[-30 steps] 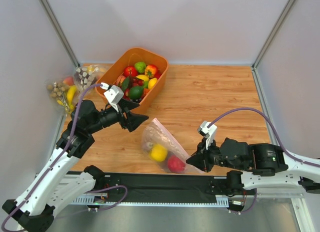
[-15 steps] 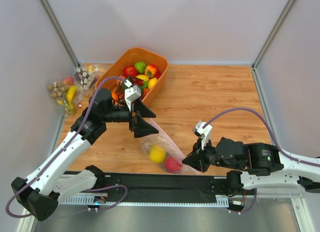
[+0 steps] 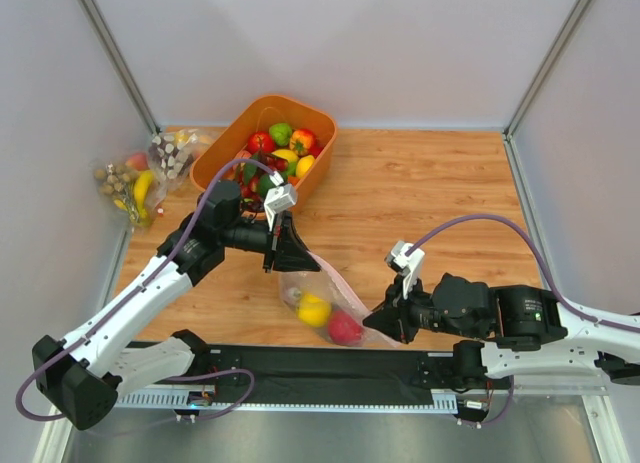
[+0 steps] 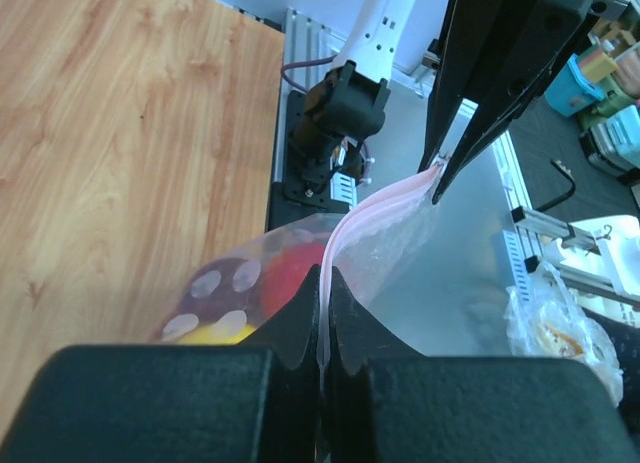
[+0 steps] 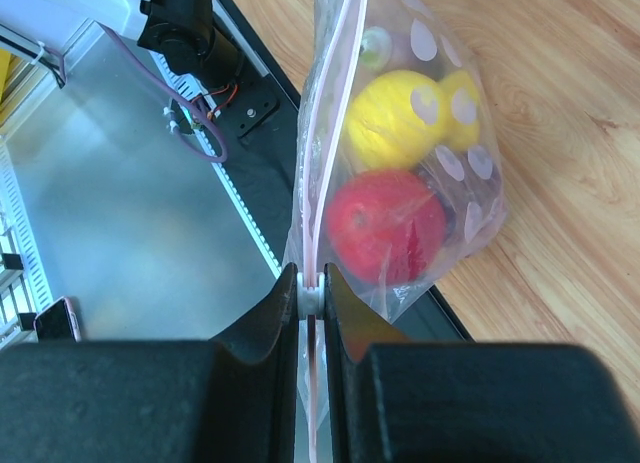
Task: Open the zip-top bag and remove the fake food
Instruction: Unzip the zipper food storage bag.
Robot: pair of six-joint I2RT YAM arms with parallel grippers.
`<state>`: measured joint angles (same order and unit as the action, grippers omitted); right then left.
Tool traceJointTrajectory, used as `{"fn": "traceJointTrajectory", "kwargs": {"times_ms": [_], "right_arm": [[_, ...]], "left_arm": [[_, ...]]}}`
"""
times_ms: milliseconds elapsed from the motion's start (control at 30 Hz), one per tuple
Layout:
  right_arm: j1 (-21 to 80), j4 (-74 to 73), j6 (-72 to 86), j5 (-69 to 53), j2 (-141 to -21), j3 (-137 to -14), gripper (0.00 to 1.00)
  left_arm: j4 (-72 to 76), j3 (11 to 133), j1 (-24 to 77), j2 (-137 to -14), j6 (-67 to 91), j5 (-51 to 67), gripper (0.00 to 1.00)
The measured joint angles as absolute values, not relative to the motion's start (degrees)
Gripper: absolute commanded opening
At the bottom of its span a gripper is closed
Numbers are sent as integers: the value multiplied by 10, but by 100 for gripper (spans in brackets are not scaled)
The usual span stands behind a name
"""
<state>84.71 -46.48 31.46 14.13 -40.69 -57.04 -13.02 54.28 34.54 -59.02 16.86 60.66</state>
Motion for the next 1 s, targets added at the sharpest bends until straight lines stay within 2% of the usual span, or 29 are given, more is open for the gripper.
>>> {"fn": "traceJointTrajectory", "kwargs": {"times_ms": [133,867,1000], "right_arm": [[847,-465,315,140,-407,-570,0],[845,-481,358,175,-367,-570,1],[845,-483,358,174,-367,-570,21]], "left_arm": [[-133,542,345,-589,162,593,0],[-210,541,335,-520,136,325,0],[-203,538,328,-516,130,347,0]]}}
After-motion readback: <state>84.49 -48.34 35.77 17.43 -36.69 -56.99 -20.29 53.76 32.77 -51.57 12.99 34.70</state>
